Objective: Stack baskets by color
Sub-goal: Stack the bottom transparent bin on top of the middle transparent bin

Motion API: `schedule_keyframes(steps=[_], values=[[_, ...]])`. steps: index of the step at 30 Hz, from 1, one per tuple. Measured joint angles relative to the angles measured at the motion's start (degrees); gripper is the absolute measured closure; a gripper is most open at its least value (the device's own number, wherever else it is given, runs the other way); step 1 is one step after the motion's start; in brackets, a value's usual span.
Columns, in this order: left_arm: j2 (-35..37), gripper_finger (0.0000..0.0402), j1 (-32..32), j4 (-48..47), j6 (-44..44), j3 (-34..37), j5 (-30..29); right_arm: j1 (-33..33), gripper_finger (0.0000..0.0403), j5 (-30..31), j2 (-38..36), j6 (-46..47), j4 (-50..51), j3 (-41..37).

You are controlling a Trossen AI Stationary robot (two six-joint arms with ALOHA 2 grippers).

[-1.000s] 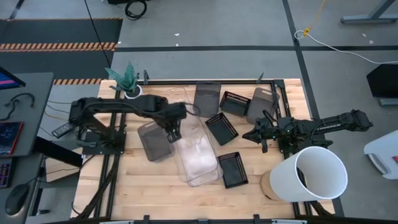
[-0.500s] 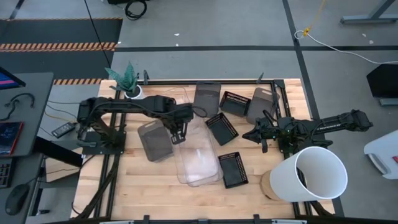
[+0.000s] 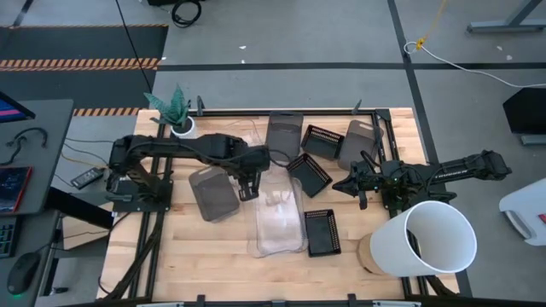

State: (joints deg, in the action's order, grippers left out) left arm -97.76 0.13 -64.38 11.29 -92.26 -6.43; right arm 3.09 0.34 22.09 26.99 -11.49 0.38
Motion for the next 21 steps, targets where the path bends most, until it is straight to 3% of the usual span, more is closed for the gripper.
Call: schedule_keyframes(steps=[8, 15, 21], values=[[-4.0, 0.0396, -3.2, 1.2, -4.7, -0.1, -5.9, 0.0, 0.038, 0.0, 0.0, -0.1, -0.5, 0.0], [-5.0, 0.0394, -4.2, 2.3, -9.2, -0.3, -5.3, 0.0, 0.038, 0.0, 0.0, -0.1, -0.5, 0.0], [-5.3, 0.0349, -4.3, 2.9, -9.2, -0.1, -4.0, 0.0, 0.038, 0.0, 0.0, -0.1, -0.5, 0.0]])
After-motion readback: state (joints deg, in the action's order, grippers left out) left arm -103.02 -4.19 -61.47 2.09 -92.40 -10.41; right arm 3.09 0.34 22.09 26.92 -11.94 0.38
